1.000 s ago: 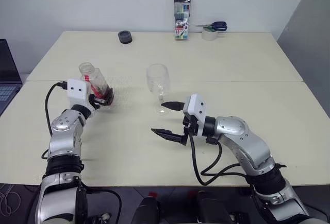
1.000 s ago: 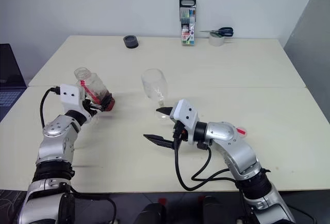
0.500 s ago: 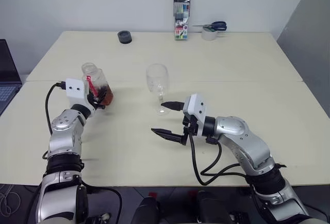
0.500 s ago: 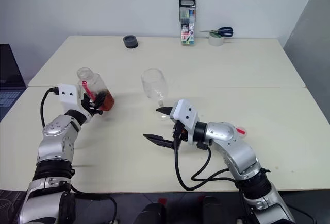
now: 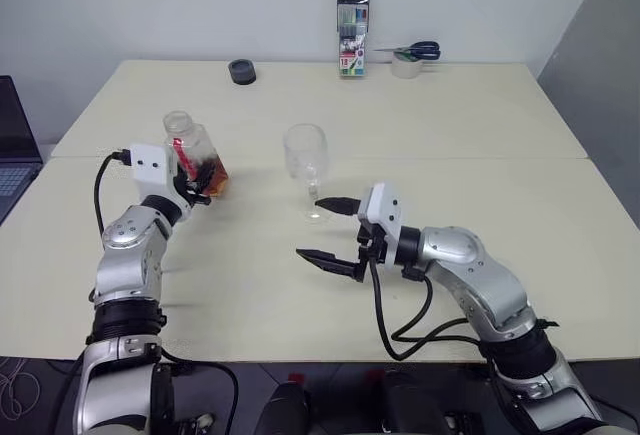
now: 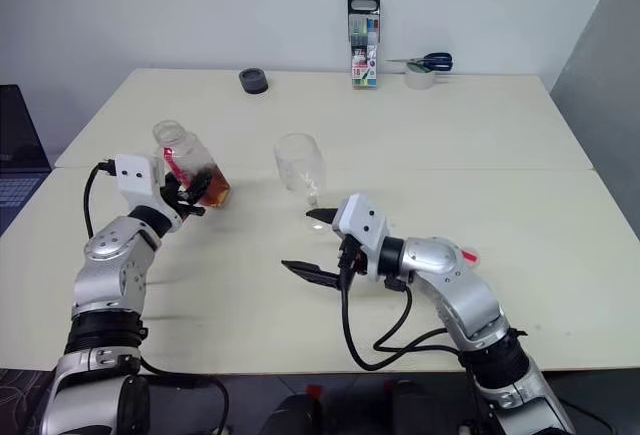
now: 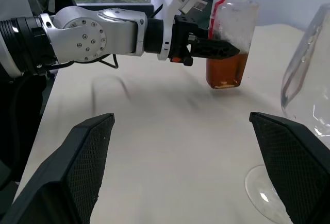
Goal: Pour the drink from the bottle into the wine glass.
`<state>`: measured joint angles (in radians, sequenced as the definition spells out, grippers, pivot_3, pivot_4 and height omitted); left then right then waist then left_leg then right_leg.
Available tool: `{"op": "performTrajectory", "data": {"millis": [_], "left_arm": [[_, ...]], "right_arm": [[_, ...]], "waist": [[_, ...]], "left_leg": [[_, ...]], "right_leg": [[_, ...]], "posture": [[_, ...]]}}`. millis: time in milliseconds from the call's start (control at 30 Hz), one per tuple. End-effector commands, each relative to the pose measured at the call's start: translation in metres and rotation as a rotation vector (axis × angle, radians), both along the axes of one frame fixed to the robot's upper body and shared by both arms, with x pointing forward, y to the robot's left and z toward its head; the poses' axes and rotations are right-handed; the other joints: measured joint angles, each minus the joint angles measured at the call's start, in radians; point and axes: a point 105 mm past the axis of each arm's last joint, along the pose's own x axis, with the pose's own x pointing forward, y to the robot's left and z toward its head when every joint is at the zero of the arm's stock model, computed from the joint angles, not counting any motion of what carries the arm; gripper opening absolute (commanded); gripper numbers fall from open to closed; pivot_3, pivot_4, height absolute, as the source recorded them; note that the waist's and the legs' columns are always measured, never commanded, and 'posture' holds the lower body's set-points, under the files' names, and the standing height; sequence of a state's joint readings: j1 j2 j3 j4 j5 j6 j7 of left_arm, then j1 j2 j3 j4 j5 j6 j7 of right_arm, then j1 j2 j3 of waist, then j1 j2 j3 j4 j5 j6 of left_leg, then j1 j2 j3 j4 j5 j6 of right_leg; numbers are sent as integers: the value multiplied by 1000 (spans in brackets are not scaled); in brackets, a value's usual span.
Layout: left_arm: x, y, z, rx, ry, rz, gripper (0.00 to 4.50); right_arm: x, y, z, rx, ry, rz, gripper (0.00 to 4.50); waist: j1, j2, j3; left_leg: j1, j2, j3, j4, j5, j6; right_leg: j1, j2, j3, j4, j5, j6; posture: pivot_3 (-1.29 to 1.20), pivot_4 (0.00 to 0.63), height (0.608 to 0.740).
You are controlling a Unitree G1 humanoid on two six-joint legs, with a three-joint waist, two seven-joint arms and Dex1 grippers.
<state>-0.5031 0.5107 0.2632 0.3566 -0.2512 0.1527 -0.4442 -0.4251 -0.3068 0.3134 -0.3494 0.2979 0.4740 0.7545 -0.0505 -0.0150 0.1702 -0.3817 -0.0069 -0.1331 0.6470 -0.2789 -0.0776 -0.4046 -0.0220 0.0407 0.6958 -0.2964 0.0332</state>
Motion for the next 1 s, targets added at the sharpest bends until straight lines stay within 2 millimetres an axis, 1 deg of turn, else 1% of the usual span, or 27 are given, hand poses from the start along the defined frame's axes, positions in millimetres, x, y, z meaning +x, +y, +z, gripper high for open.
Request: {"op": "performTrajectory", "data": {"millis": [33, 133, 367, 533, 1000], "left_arm": [[-1, -11, 24, 36, -80, -35, 1678], [0, -16, 29, 53, -99, -53, 1678], [4, -23, 31, 51, -101, -79, 1677], [4, -29, 36, 101, -124, -104, 1672], [4, -43, 37, 161, -135, -147, 1672]], "right_arm": [[-3, -6, 15, 40, -50, -11, 4500], [-4, -11, 16, 40, -53, -25, 4500], [-2, -18, 21, 50, -62, -54, 4500], [0, -24, 26, 63, -72, -78, 4500], [2, -26, 31, 70, -85, -97, 4500]], "waist": [[0, 0, 0], [0, 0, 0], [-1, 0, 0], [0, 0, 0], [-1, 0, 0]], "left_leg": [[0, 0, 0, 0, 0, 0], [0, 0, 0, 0, 0, 0], [0, 0, 0, 0, 0, 0], [0, 0, 1, 0, 0, 0], [0, 0, 1, 0, 0, 0]], "right_leg": [[0, 0, 0, 0, 0, 0], [0, 0, 0, 0, 0, 0], [0, 0, 0, 0, 0, 0], [0, 0, 0, 0, 0, 0], [0, 0, 0, 0, 0, 0]], "posture": [[0, 150, 740], [0, 150, 740], [0, 150, 740], [0, 150, 740], [0, 150, 740]]}}
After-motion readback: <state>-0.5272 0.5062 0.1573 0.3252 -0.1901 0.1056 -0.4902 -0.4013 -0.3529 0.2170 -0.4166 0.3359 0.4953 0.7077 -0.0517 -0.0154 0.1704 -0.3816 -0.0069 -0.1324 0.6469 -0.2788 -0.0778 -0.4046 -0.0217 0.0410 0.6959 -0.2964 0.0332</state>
